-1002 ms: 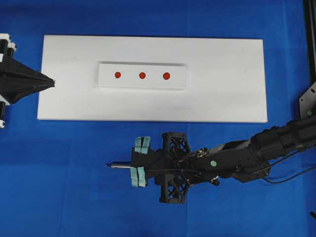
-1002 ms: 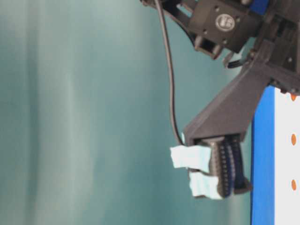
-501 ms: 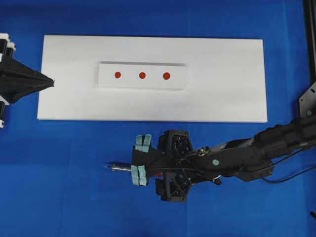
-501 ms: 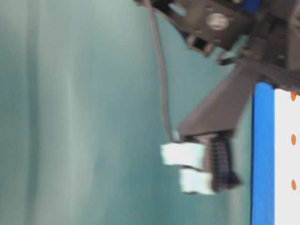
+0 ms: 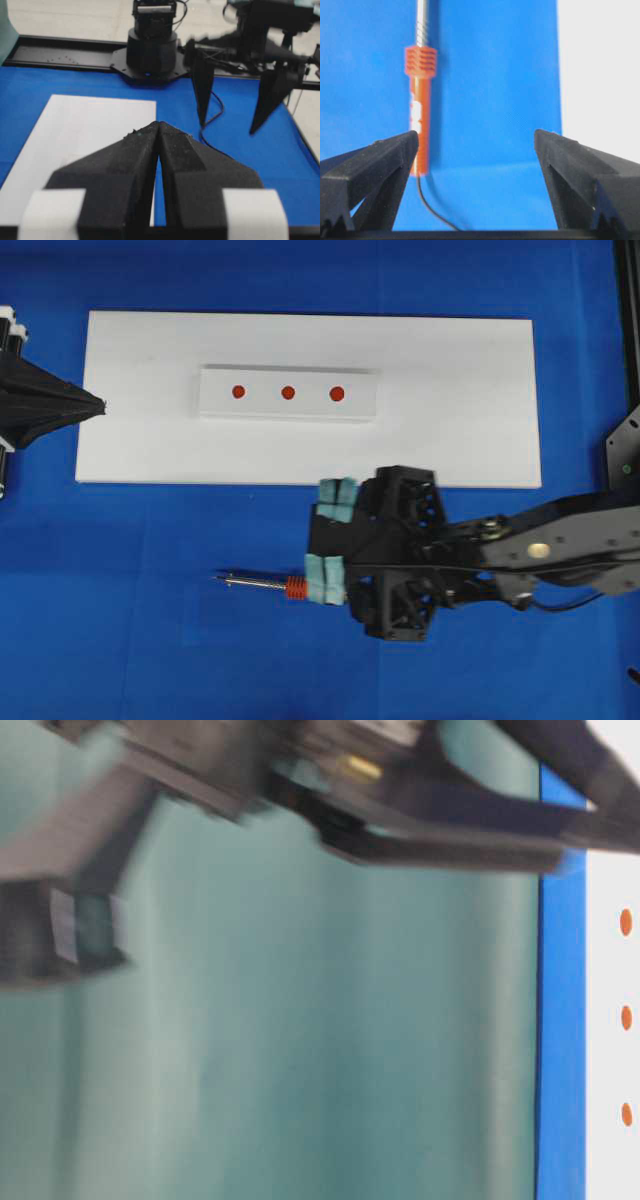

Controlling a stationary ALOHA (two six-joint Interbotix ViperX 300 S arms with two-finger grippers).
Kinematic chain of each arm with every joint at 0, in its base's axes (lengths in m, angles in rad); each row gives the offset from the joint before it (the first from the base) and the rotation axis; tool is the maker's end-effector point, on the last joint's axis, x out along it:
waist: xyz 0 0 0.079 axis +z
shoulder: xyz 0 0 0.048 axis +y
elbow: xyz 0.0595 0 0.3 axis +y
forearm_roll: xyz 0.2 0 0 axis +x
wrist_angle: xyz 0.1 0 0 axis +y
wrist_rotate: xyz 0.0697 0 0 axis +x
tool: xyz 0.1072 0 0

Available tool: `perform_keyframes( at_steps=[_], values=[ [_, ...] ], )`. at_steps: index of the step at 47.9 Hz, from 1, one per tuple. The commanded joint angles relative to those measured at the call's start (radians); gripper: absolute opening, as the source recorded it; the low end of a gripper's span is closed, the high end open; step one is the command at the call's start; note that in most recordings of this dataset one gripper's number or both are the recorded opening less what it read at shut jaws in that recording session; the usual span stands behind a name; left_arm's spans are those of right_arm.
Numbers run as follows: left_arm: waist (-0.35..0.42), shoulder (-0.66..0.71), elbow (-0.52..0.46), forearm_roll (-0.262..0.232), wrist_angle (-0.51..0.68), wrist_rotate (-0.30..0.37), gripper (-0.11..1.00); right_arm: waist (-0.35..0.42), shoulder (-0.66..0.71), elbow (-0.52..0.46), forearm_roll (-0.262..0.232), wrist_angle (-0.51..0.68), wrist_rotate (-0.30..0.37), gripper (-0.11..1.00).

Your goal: Touch the tip of the soldering iron to the mark.

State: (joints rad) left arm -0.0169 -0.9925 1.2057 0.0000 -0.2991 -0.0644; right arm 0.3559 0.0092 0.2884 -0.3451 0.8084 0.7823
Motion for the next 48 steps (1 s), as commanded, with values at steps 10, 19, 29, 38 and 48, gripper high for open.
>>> perform_keyframes(
  at_steps=[10, 19, 29, 38, 48],
  values=[
    [-0.002, 0.003, -0.012, 0.002, -0.005, -0.002, 0.0, -0.002, -0.063, -0.023, -0.012, 0.054, -0.006, 0.88],
    [-0.002, 0.003, -0.012, 0.002, -0.005, -0.002, 0.0, -0.055, -0.066, -0.023, -0.026, 0.054, -0.06, 0.88],
    [-0.002, 0.002, -0.012, 0.002, -0.005, -0.002, 0.0, -0.201, -0.069, -0.021, -0.015, 0.02, -0.215, 0.88],
    [-0.002, 0.003, -0.011, 0.002, 0.0, -0.003, 0.0, -0.319, -0.071, -0.023, 0.009, -0.025, -0.314, 0.88],
    [-0.002, 0.002, -0.011, 0.002, 0.002, -0.003, 0.0, -0.364, -0.077, -0.017, 0.012, -0.06, -0.348, 0.88]
  ],
)
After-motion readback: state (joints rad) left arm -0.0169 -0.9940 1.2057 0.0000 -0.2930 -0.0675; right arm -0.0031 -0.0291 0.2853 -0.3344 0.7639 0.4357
